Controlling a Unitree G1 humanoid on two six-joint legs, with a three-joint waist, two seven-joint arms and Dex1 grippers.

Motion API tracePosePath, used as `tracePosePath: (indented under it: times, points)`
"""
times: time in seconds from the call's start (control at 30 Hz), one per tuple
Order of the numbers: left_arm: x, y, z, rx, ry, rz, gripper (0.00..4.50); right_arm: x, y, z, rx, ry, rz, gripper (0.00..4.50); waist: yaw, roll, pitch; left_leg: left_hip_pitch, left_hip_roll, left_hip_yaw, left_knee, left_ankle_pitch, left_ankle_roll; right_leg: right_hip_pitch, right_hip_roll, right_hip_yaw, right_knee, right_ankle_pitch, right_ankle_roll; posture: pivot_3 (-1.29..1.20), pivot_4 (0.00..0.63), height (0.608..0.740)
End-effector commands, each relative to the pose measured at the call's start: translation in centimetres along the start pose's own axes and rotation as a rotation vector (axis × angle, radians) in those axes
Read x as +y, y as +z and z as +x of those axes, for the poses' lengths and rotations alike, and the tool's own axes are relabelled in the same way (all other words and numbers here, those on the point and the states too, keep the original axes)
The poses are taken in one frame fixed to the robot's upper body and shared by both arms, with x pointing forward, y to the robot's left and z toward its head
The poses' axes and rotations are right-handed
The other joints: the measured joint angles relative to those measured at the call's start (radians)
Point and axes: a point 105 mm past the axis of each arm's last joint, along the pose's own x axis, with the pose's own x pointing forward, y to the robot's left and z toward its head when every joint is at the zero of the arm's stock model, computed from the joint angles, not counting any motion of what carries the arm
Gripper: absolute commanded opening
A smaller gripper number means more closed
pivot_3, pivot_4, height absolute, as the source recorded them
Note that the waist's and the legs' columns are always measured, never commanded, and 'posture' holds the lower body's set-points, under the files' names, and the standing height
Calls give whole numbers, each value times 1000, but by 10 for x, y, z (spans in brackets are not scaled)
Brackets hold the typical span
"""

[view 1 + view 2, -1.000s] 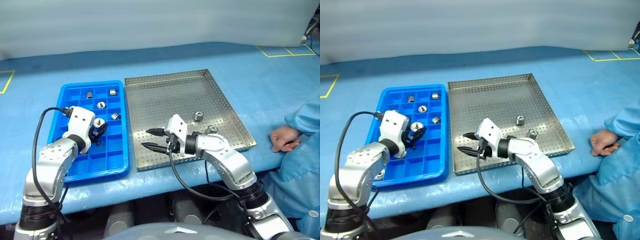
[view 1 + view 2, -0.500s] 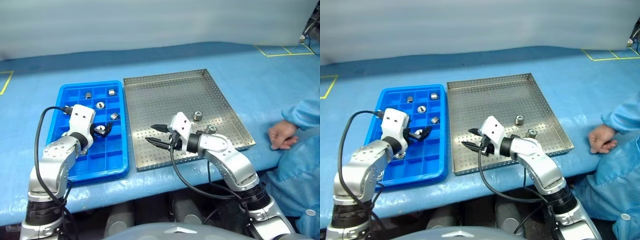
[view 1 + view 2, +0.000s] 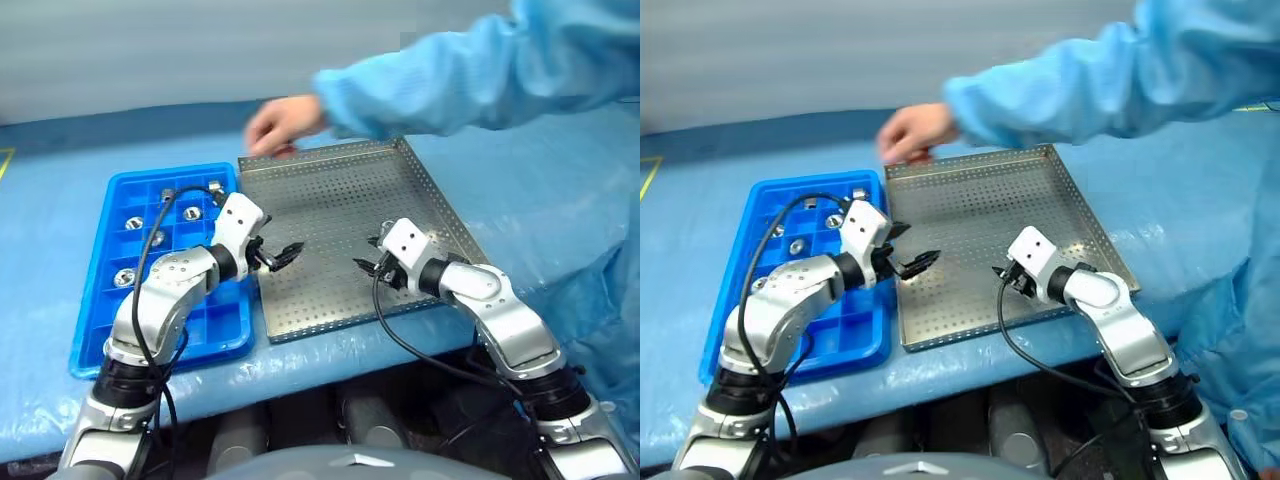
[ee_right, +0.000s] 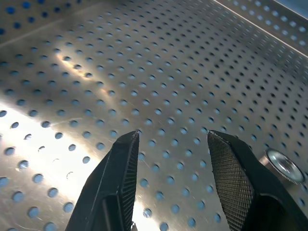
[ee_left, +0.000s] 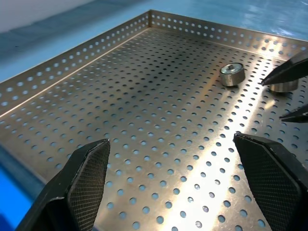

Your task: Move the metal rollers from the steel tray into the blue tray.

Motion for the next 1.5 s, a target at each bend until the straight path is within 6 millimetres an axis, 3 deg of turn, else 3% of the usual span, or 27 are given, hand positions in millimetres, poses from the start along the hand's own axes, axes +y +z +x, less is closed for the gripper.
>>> tracePosePath:
  times: [0.03,0.1,0.23,0.5,0.73,0.93,1.13,1.27,1.3,1.33,1.4,1.5]
  points:
    - [-22,7,8,-30,-128,66,4494,-20,5,1,-20,-130,30,2537,-16,0,0,0,0,0,0,0,0,0,0,0,0,0,0,-272,150,740]
    - [-29,5,11,-25,-162,84,4500,-21,6,6,-30,-152,53,2963,-36,0,0,0,0,0,0,0,0,0,0,2,0,0,0,-276,150,740]
    - [-29,3,13,-21,-154,85,4500,-29,10,17,-67,-214,108,4244,-68,0,0,1,0,-1,1,0,1,0,0,3,0,-2,5,-277,150,740]
    - [-30,-4,7,-17,-131,64,4500,-47,15,48,-136,-299,271,4244,-104,1,0,1,0,0,2,-1,1,0,0,5,0,0,8,-232,150,740]
    - [-29,-9,3,-14,-90,41,4500,-46,17,70,-97,-303,267,4244,-95,1,0,0,0,0,2,-1,2,0,0,5,0,3,4,-198,150,740]
    - [-23,-10,-1,-17,-41,36,4500,-41,1,82,34,-314,299,4244,-86,1,1,0,0,0,2,-1,2,0,0,5,0,3,4,-176,150,740]
    - [-18,-11,-6,-15,-6,23,4500,-42,-3,83,73,-347,338,2366,-78,1,1,0,0,0,2,-1,2,0,0,5,0,3,4,-172,150,740]
    - [-15,-12,-8,-18,11,16,4500,-43,0,81,51,-346,334,2366,-72,1,1,0,-1,0,2,-1,2,0,0,5,0,3,4,-173,150,740]
    - [-14,-12,-9,-19,19,14,4500,-42,2,80,41,-345,335,2042,-71,1,1,0,-1,0,2,-1,2,0,0,5,0,3,4,-173,150,740]
    - [-10,-11,-11,-20,37,15,4500,-40,8,79,17,-334,334,1810,-71,1,1,0,-1,0,2,-1,2,0,0,5,0,3,4,-175,150,740]
    - [2,-10,-20,-26,99,13,4500,-29,29,76,-72,-262,346,1764,-71,2,1,0,0,0,2,-1,2,-1,0,5,0,3,5,-175,150,740]
    - [29,-4,-49,-29,242,18,4500,15,75,65,-242,1,328,1764,-75,2,1,-1,0,0,1,-1,2,-3,1,6,0,3,4,-175,150,740]
